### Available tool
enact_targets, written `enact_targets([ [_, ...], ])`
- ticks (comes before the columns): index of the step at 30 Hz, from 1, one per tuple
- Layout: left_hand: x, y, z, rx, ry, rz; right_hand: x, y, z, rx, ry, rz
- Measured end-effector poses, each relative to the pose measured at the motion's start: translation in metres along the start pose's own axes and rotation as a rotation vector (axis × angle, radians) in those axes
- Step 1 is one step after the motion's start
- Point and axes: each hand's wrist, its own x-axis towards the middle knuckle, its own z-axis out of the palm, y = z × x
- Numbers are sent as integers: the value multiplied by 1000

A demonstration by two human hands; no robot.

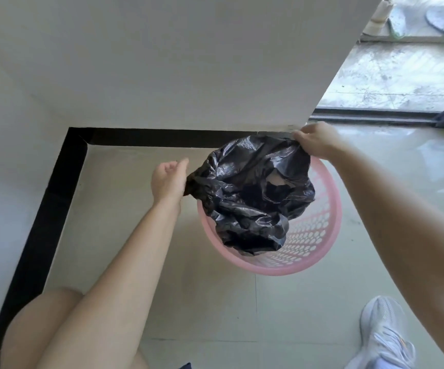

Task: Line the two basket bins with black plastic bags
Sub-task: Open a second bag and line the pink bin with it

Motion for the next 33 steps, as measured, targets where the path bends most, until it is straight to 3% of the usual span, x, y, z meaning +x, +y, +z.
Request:
enact_targets([
  [2, -17, 8, -4, 143, 207, 305, -17, -1, 4, 25, 163, 25],
  [5, -46, 8, 1, 514, 126, 573, -42, -21, 9, -7, 332, 139],
  [7, -62, -3, 9, 655, -11, 557, -57, -37, 12, -117, 357, 148],
  [9, -70, -18, 17, 621, -115, 475, -66, -42, 18, -258, 272, 135],
  [12, -72, -29, 23, 599, -91, 474, -67, -28, 19, -322, 172, 72],
  [17, -34, -16, 25, 639, -37, 590, -67, 19, -1, -48, 255, 160],
  [22, -8, 1, 37, 719, -97, 660, -81, 57, 10, 488, 17, 380],
  [26, -11, 0, 44, 759, -118, 705, -107, 78, 31, 667, -192, 309],
  [28, -12, 1, 42, 804, -117, 726, -115, 85, 32, 721, -212, 325],
  [30, -12, 5, 38, 881, -74, 816, -119, 85, 29, 753, 14, 395],
  [32, -17, 10, 36, 893, 38, 1008, -128, 75, 23, 622, 461, 422],
  [33, -23, 12, 37, 844, 91, 1134, -133, 66, 20, 525, 657, 351],
])
